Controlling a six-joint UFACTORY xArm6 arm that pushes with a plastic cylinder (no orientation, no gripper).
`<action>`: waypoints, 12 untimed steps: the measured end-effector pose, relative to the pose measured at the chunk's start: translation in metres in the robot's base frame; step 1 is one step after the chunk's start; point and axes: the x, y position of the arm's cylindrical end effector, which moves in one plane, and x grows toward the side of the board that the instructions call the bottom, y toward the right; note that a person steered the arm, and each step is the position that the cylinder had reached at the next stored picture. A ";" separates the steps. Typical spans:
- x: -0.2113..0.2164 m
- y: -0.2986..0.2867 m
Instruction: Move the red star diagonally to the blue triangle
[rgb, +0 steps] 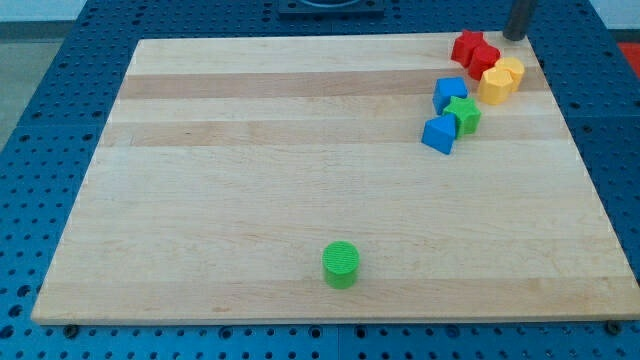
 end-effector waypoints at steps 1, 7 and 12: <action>0.001 -0.022; 0.002 -0.092; 0.036 -0.043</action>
